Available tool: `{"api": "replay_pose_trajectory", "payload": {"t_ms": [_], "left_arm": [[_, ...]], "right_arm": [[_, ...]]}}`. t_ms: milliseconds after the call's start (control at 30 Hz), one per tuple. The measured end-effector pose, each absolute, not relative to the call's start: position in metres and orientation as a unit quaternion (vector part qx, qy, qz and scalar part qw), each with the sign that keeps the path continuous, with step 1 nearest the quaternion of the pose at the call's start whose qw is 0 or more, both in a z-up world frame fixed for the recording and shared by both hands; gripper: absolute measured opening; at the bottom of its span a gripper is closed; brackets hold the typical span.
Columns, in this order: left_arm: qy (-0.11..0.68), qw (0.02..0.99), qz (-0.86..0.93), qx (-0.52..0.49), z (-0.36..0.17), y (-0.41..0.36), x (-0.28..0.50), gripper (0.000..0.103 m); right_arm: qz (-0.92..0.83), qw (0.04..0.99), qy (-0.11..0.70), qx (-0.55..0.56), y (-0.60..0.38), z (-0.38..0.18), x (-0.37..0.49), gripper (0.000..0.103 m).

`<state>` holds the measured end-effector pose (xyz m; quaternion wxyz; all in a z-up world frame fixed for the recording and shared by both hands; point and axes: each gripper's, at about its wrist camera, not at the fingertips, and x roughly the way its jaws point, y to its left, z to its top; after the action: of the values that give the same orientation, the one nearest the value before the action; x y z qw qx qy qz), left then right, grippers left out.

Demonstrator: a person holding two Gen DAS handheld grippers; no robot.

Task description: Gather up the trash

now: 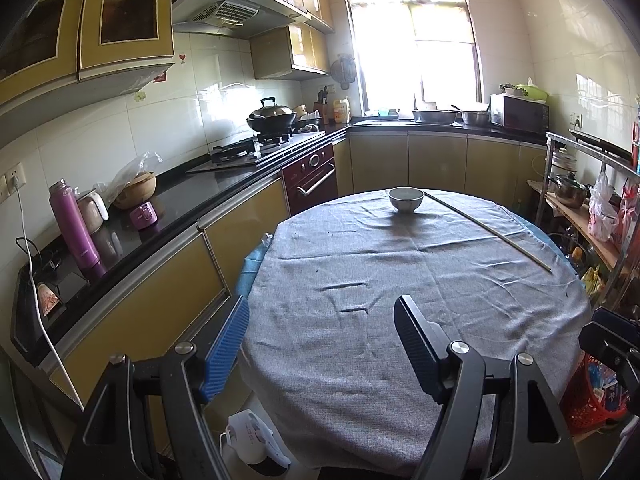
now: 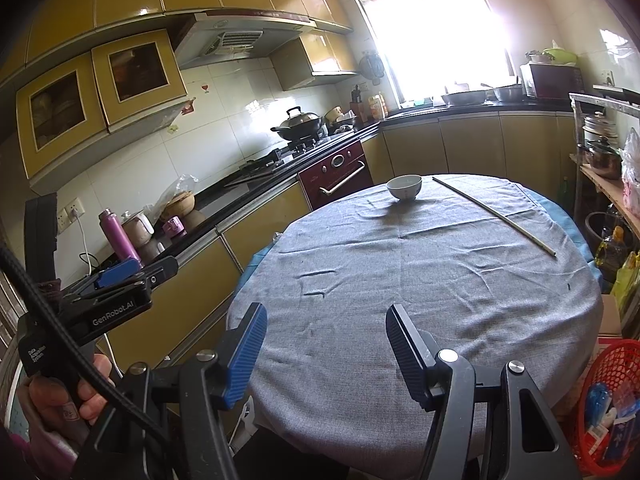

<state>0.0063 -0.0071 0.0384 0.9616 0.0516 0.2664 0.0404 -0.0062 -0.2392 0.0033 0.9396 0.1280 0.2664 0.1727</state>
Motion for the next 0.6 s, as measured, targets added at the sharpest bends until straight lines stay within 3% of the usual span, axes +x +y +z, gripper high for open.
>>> {"api": "replay_pose_trajectory", "payload": {"t_ms": [600], "left_arm": [[0.27, 0.961, 0.041, 0.048, 0.0358, -0.0021, 0.0077, 0.076]], "right_arm": [[0.173, 0.939, 0.268, 0.129, -0.2383, 0.0017, -0.0067, 0.066]]}}
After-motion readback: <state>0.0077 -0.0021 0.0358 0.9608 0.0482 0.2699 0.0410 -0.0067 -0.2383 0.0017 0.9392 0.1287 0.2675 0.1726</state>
